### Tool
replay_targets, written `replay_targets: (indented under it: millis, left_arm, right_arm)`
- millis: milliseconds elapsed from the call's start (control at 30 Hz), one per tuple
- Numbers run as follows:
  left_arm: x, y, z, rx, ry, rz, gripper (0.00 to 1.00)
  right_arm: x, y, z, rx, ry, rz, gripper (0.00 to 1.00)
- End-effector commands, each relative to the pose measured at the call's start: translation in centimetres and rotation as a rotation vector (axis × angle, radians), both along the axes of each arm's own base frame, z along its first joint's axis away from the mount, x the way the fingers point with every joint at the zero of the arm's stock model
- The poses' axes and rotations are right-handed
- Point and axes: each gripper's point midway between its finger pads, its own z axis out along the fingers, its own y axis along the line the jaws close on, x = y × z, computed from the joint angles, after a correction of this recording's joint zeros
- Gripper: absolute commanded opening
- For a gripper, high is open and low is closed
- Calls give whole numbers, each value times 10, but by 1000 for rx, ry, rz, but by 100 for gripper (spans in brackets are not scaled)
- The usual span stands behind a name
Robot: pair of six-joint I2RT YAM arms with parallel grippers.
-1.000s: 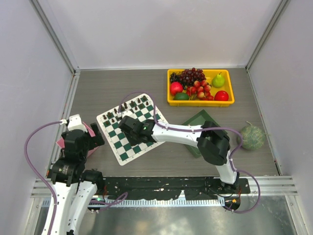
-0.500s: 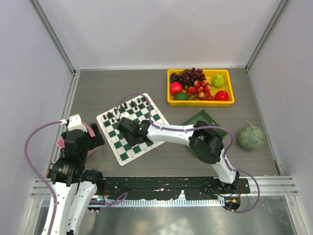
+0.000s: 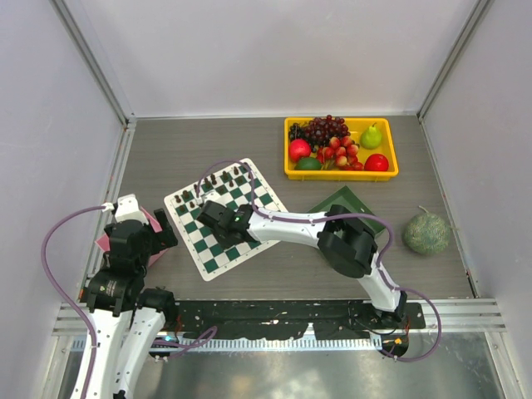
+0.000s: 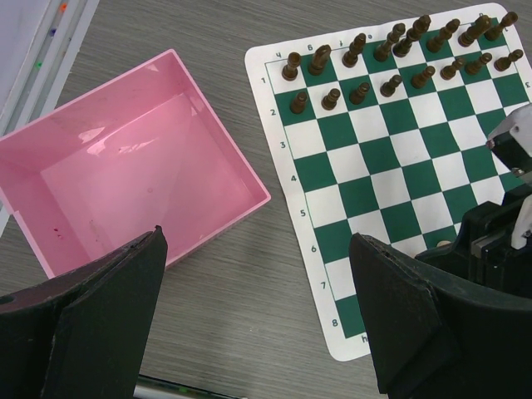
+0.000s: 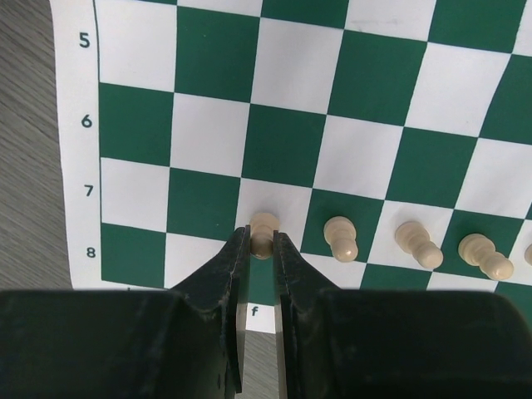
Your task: Set up the chess pieces on the board
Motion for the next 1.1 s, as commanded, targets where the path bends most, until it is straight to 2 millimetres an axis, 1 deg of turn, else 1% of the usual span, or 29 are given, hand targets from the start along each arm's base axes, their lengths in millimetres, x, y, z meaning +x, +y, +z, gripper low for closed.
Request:
replay_targets:
  millis: [0,167,367,433,467,500,533,600,633,667,700,800,867,900,933,967,1000,1033,1067]
  left_arm:
    - [5,-1,16,-7,-50,0,99]
    - [5,-1,16,-8,-50,0,99]
    - [5,-1,14,-8,-43,-3,99]
    - [5,-1,15,-8,-44,-3,99]
    - [6,-1,15,-8,-44,-3,99]
    - [6,-1,15,-7,-44,-2,99]
    - [6,-1,14,-8,-43,-3,99]
    - [6,-1,14,-7,-38,-3,99]
    - [6,-1,12,-6,-30,-3,99]
    - [7,-1,13,-5,-30,-2,99]
    - [7,-1,11,-4,-25,-2,99]
    - [7,0,9,-1,-13,2,99]
    - [8,0,9,0,-7,2,99]
    - [8,0,7,1,-1,2,99]
    - [8,-1,6,1,6,1,99]
    - [9,-1,5,2,12,1,99]
    - [9,-1,5,1,15,3,99]
    - [9,-1,3,-1,23,4,99]
    - [9,-2,2,-7,27,3,99]
  right_arm:
    - [6,9,6,15,-24,2,13]
    - [9,9,4,13,-36,-11,13]
    - [6,8,6,18,-28,-5,23]
    - [7,8,10,25,-33,-3,29]
    - [7,9,13,31,-34,-2,30]
    - [7,9,17,38,-37,-2,33]
    - [7,9,20,46,-40,-2,34]
    - [7,12,36,79,-54,0,38]
    - [8,12,40,86,-61,-3,41]
    - [10,12,48,105,-72,-7,43]
    - [10,11,51,107,-79,-8,46]
    - [14,5,71,138,-110,-25,52]
    - [17,-3,81,164,-126,-50,54]
    - [20,-4,85,187,-137,-67,55]
    - [18,-11,88,196,-137,-77,56]
    - [22,-15,89,213,-139,-98,57]
    - [21,-24,91,221,-138,-108,58]
    - [27,-28,96,247,-138,-132,58]
    - [29,-39,99,257,-139,-148,58]
